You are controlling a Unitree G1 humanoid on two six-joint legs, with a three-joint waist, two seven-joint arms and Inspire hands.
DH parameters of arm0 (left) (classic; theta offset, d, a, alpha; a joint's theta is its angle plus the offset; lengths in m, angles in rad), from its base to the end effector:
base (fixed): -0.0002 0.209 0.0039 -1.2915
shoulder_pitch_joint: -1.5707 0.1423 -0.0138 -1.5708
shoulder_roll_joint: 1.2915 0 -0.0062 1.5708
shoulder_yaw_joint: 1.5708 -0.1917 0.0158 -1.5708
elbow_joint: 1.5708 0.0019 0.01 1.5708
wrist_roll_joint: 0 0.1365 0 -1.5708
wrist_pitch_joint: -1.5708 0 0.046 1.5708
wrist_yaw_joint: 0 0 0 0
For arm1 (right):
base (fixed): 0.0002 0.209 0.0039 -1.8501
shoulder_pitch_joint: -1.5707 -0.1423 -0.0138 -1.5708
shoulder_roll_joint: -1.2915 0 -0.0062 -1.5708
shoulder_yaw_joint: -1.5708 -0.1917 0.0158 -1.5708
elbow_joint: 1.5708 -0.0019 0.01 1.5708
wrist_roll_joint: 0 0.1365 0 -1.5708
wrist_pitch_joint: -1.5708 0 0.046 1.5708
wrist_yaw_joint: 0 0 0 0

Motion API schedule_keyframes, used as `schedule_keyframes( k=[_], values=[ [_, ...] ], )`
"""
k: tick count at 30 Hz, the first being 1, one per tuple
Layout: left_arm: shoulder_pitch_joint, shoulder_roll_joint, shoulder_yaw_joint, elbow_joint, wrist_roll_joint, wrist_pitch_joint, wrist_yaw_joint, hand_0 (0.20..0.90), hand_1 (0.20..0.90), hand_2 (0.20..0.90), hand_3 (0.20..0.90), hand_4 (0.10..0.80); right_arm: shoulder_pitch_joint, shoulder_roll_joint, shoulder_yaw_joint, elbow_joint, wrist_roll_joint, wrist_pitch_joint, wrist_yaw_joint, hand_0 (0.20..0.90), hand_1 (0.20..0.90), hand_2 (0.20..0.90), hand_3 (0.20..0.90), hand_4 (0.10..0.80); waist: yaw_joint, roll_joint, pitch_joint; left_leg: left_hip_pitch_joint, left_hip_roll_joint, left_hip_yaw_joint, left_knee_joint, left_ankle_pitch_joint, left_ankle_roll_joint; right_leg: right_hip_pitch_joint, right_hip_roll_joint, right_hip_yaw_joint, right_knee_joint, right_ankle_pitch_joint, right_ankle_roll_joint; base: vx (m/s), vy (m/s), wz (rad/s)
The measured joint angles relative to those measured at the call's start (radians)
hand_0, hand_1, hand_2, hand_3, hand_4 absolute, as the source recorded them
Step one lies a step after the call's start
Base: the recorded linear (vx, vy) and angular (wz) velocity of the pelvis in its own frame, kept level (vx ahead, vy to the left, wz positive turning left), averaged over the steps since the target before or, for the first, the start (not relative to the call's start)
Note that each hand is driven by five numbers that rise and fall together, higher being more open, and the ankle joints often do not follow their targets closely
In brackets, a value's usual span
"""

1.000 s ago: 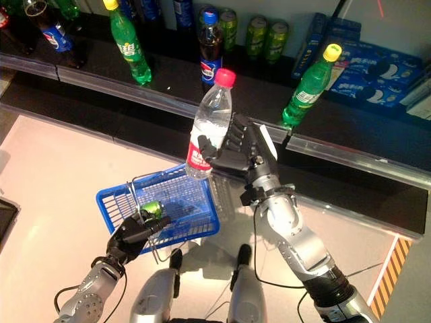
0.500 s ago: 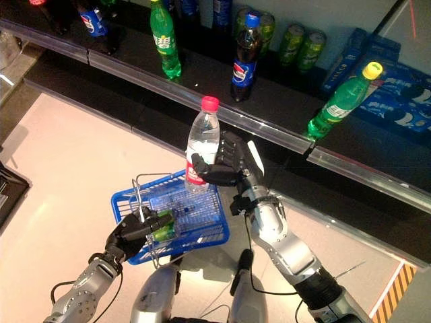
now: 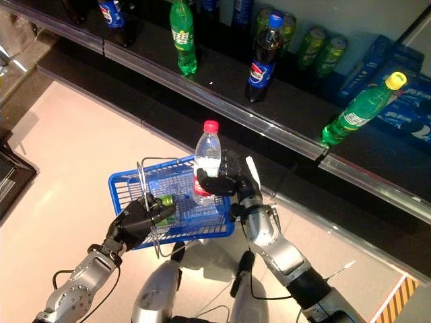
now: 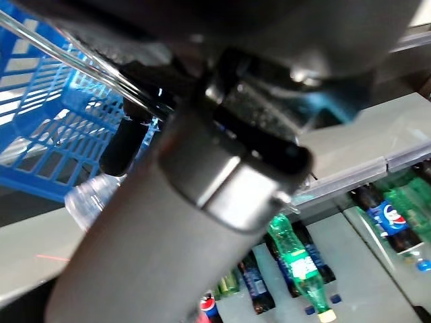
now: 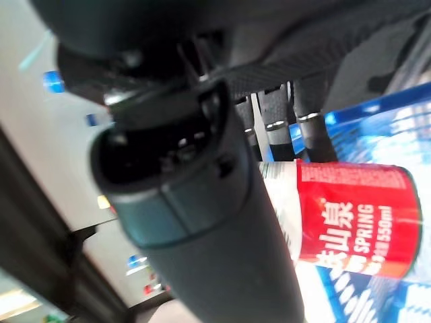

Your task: Pick up the drink and place into the basket.

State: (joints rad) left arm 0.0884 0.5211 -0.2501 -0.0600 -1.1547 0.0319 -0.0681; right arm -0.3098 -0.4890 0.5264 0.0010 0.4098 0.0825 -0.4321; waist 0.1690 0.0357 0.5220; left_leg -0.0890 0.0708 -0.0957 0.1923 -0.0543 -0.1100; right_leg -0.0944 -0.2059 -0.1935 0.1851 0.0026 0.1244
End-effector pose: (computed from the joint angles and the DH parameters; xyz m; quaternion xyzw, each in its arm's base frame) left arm 0.1772 0.2035 0.0323 -0.3203 0.1130 -0.1176 0.9332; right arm 0.2386 -0.1374 0.0709 -0.0878 -0.0121 0.0513 0.9947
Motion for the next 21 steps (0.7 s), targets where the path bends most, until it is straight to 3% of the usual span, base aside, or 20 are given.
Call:
schedule_keyframes(
  k=[21],
  values=[
    [-0.032,0.012,0.004,-0.05,-0.058,0.076,-0.22,0.3,0.3,0.3,0.2,0.1,-0.072,0.132,0.072,0.14,-0.058,0.012,-0.034,0.3,0.3,0.3,0.2,0.1,0.053,0.001,0.0,-0.001,-0.011,-0.026,0.0,0.002,0.002,0.017,-0.01,-0.025,0.001,-0.009,0.006,0.004,-0.003,0.03]
  ],
)
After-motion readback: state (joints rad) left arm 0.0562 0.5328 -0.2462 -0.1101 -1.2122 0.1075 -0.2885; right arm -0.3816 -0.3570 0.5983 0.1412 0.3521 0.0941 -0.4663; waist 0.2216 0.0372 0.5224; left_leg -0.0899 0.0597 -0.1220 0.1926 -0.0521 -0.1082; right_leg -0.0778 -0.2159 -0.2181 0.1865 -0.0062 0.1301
